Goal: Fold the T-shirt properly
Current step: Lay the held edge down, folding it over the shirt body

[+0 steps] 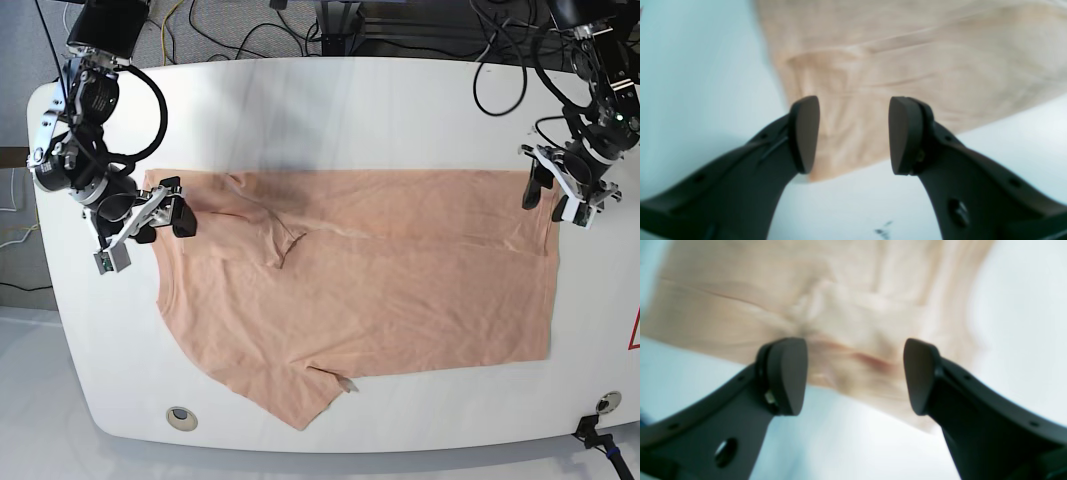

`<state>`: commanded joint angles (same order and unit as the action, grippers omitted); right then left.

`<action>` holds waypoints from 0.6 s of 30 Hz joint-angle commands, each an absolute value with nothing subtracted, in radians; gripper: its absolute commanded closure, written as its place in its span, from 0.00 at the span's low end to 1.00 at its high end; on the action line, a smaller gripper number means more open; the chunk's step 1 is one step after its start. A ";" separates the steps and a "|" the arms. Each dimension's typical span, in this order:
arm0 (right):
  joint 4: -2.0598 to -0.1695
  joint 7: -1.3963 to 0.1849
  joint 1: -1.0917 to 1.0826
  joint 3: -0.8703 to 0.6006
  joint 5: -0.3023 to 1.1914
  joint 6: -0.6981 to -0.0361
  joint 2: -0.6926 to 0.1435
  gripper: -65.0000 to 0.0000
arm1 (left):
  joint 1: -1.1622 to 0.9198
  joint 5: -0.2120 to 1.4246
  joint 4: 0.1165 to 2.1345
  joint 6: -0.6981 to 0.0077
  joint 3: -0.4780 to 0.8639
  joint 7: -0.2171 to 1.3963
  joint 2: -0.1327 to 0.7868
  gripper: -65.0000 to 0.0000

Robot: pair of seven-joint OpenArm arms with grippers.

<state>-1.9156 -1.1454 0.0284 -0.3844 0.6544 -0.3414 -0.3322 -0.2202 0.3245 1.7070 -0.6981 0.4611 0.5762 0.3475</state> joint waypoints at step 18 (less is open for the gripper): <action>-1.701 -0.702 0.166 -0.392 0.305 -0.426 -0.292 0.33 | -0.268 0.048 1.704 -0.698 0.456 0.332 0.268 0.53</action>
